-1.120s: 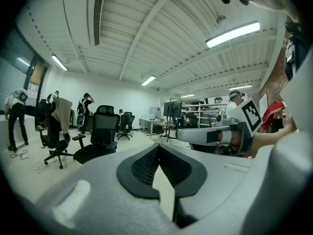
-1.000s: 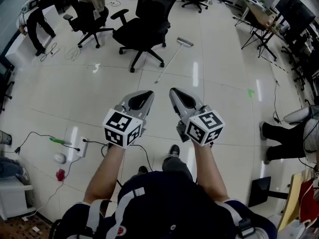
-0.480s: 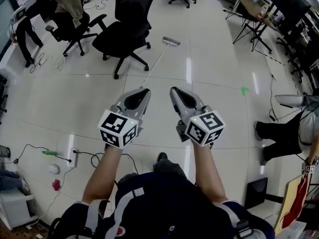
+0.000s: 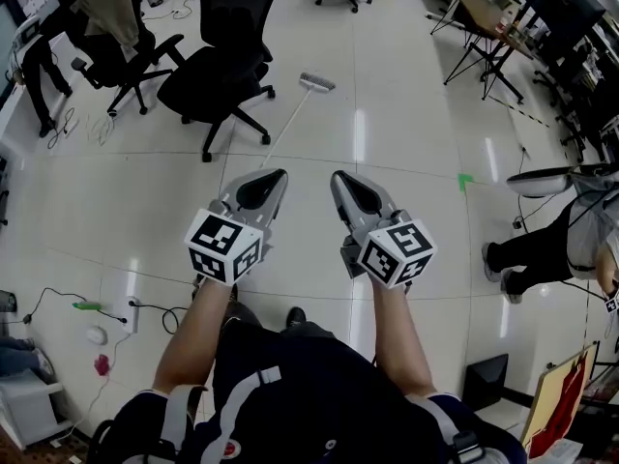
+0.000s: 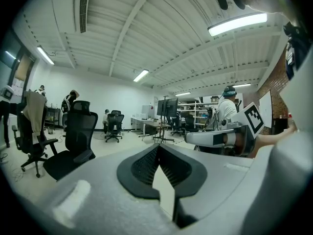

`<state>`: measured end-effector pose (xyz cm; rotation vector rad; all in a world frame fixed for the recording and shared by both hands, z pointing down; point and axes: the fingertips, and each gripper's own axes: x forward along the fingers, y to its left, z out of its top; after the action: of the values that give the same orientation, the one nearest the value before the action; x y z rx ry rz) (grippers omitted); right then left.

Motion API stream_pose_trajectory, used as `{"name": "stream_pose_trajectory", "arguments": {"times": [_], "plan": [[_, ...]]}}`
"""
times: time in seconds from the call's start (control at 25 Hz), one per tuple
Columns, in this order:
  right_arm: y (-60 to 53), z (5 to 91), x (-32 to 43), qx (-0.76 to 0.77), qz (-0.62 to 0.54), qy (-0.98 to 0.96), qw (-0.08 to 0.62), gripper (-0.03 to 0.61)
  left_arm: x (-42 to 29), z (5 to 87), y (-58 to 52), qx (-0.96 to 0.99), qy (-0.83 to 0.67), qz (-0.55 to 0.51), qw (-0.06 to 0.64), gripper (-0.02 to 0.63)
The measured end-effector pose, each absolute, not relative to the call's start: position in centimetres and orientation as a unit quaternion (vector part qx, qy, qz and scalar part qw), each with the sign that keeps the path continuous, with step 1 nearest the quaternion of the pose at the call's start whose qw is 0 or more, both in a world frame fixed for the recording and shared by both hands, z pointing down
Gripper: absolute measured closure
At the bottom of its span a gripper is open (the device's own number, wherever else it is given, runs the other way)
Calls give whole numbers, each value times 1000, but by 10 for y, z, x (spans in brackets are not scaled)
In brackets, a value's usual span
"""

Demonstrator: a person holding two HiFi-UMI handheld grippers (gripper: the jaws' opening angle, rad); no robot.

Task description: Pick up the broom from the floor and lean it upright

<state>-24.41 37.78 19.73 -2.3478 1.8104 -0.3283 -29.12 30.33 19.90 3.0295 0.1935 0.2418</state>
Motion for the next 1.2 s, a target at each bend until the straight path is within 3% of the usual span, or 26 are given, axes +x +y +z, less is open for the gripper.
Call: {"name": "stream_pose_trajectory", "arguments": {"times": [1.2], "plan": [[267,202,-10,-824,-120,554,27,574,-37,221,200,984,143,74,81,614]]}}
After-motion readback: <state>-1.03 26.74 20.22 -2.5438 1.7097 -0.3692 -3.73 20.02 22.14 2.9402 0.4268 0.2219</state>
